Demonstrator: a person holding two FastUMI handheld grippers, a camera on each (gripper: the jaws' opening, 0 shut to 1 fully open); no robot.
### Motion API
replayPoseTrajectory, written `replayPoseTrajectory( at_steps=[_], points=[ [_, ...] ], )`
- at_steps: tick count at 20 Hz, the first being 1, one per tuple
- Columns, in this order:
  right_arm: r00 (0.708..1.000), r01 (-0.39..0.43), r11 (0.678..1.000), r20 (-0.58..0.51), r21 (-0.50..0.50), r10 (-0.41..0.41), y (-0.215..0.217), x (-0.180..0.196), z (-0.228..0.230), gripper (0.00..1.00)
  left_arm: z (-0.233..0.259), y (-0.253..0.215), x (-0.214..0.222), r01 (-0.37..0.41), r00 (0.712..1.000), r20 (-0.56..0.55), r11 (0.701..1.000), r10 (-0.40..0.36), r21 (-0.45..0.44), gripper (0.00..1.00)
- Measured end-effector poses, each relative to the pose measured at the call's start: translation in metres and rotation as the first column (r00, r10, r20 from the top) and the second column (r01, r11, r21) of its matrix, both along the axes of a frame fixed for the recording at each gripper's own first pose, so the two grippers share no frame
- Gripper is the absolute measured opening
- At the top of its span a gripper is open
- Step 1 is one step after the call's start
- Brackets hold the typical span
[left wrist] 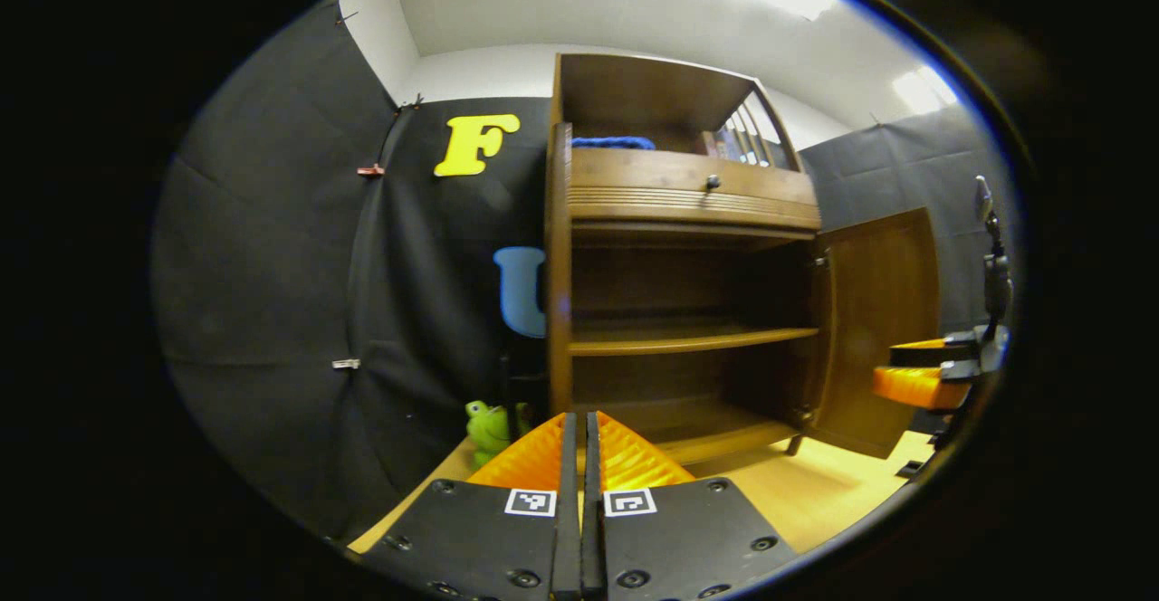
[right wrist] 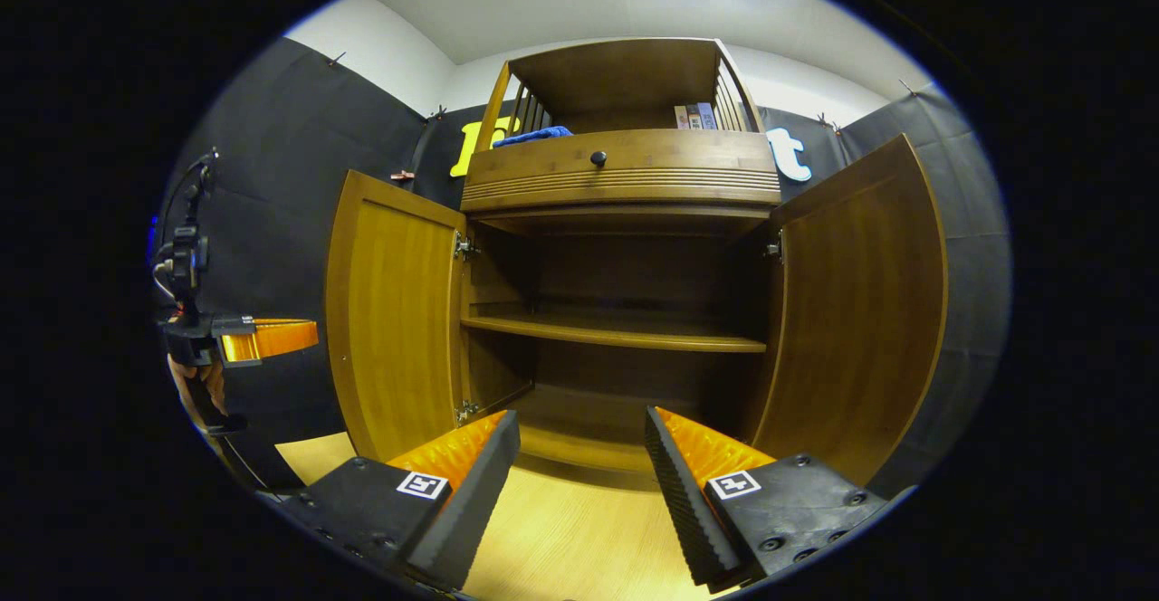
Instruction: Open the right door of the double-door shoe cabinet with the right hand, and open the left door with the left hand.
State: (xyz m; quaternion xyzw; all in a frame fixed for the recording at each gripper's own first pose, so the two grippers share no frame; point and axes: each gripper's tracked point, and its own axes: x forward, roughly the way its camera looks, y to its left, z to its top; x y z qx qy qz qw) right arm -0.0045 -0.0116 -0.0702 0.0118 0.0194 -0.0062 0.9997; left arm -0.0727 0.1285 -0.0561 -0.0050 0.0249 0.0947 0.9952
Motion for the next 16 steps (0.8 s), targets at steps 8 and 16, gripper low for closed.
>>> replayPoseTrajectory(
  at_steps=[8, 16],
  points=[
    [0.998, 0.055, 0.998, 0.003, -0.032, -0.055, -0.017, -0.024, 0.006, 0.87, -0.002, -0.030, 0.019, 0.043, 0.999, -0.002, 0.998, -0.043, 0.054, 0.80],
    [0.997, 0.080, 0.996, 0.020, -0.035, -0.080, -0.031, -0.039, 0.016, 0.87, 0.008, -0.040, 0.018, 0.029, 0.998, 0.047, 0.999, -0.030, 0.024, 1.00]
  ],
)
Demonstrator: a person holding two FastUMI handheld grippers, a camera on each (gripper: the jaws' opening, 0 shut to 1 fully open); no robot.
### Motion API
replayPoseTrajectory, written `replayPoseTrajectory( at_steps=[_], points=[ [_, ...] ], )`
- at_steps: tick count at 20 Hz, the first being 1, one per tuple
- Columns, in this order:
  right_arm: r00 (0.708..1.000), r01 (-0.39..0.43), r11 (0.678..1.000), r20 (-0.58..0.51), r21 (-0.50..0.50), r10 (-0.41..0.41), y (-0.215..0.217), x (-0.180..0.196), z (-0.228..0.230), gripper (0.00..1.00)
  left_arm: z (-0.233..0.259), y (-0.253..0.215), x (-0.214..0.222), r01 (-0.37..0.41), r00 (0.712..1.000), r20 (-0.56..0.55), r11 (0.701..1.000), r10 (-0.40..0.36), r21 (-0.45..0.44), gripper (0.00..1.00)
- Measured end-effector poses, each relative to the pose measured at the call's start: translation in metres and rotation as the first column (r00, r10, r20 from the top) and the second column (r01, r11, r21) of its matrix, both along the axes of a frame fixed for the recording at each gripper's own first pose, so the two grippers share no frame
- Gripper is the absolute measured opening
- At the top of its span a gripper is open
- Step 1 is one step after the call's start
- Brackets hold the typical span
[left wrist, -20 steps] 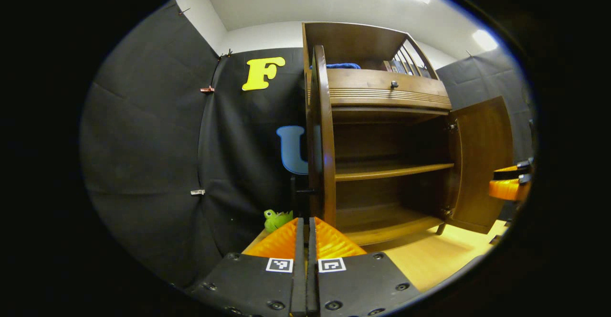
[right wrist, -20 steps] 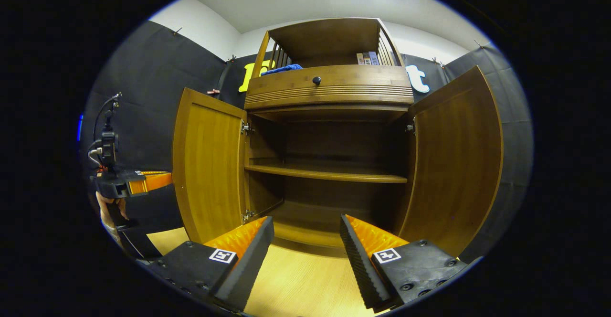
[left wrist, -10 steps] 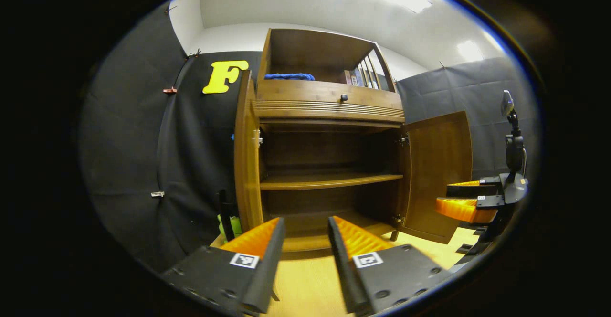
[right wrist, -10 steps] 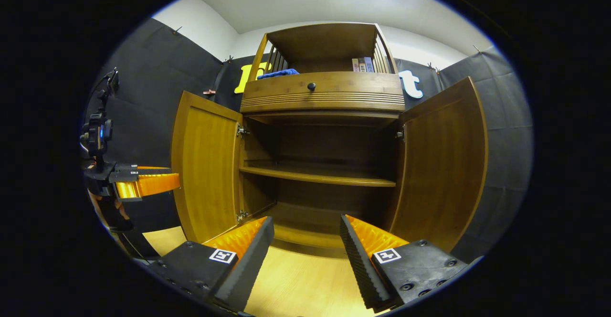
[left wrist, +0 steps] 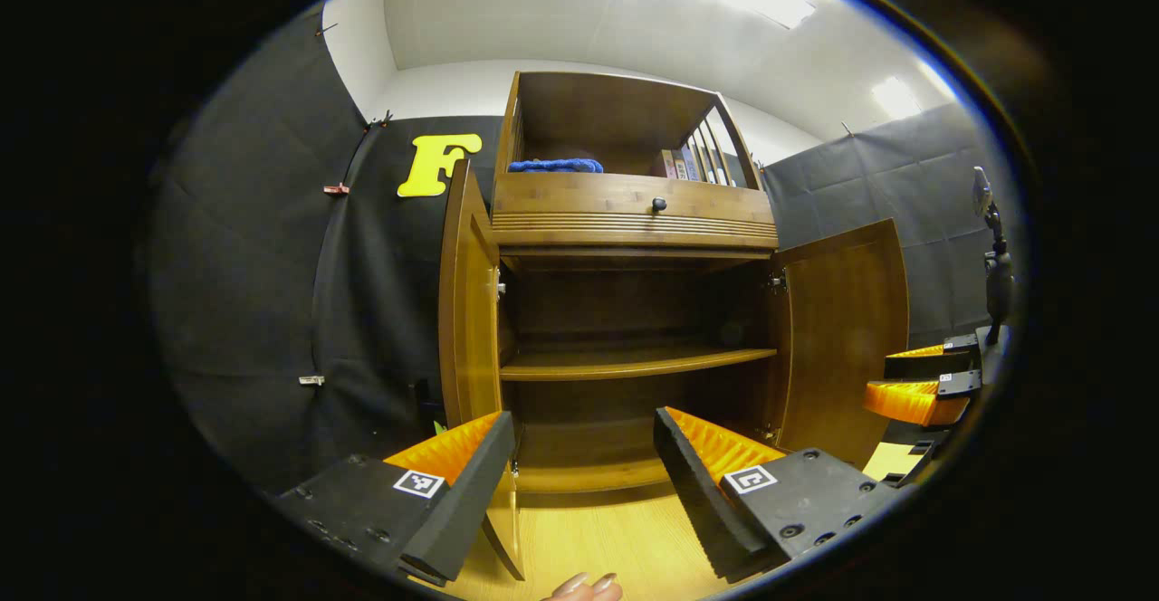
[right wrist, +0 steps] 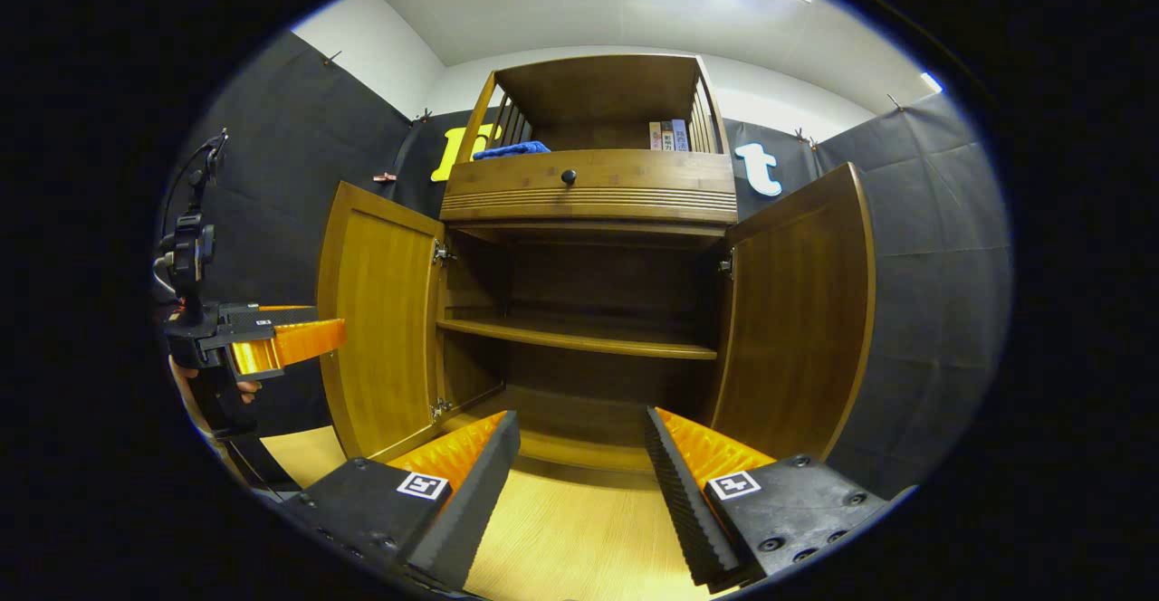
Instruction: Open the right door of the double-door shoe cabinet with the right hand, and open the left door with the left hand.
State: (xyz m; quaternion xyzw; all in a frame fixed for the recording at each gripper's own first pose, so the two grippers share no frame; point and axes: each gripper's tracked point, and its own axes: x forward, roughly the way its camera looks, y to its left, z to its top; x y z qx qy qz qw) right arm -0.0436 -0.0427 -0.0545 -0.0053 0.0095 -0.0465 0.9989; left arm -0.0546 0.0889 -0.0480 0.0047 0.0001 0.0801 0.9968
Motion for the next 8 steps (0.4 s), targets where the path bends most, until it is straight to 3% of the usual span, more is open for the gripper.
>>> replayPoseTrajectory(
  at_steps=[1, 8],
  points=[
    [1.000, -0.001, 1.000, 0.001, 0.001, 0.001, 0.0002, -0.0007, 0.0008, 0.87, -0.0003, -0.0020, 0.0002, 0.008, 1.000, -0.003, 1.000, -0.008, -0.001, 0.96],
    [1.000, -0.002, 1.000, 0.011, -0.002, 0.002, 0.0043, -0.0021, 0.0040, 0.89, -0.0046, -0.0103, 0.0017, 0.042, 0.999, -0.021, 0.999, -0.042, 0.014, 1.00]
  ],
)
